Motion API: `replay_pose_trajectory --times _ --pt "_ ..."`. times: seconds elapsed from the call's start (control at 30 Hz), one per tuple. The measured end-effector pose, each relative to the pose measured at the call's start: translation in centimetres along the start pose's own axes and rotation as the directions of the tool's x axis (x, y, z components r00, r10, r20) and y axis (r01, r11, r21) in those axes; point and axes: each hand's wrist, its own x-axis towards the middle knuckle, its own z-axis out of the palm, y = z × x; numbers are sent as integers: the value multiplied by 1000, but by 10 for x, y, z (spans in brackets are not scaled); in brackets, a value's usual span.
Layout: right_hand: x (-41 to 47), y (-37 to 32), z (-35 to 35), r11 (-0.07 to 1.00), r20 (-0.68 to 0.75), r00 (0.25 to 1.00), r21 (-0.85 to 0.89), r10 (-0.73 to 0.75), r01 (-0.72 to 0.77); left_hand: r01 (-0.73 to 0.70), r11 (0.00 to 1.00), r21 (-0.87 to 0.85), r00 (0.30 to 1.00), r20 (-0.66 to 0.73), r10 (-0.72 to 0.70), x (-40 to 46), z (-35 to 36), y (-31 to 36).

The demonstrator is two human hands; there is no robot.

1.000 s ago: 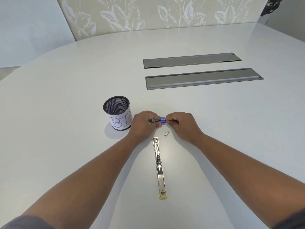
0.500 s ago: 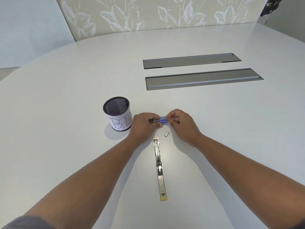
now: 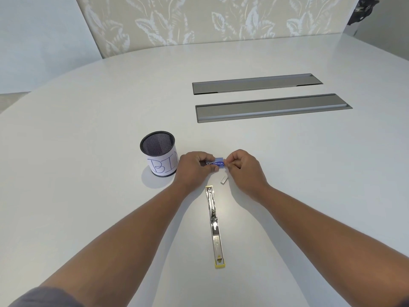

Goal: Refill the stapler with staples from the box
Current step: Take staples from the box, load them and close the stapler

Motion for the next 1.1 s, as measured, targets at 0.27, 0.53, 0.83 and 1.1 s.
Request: replay_pose_trajectory --times 0.27,0.53,0.83,1.1 --pt "-12 0 -6 999 -88 996 -27 -29 26 -47 996 81 998 -27 50 -5 0 -1" --pt "-38 0 -8 977 83 985 -136 -153 163 -24 998 66 995 -97 30 -34 -11 -4" --pt "-48 -6 -5 961 51 983 -207 -176 183 5 1000 9 995 -99 -4 -66 -18 -9" --pt "-57 -26 -7 988 69 989 85 -132 126 109 942 -318 994 27 -106 -80 -29 10"
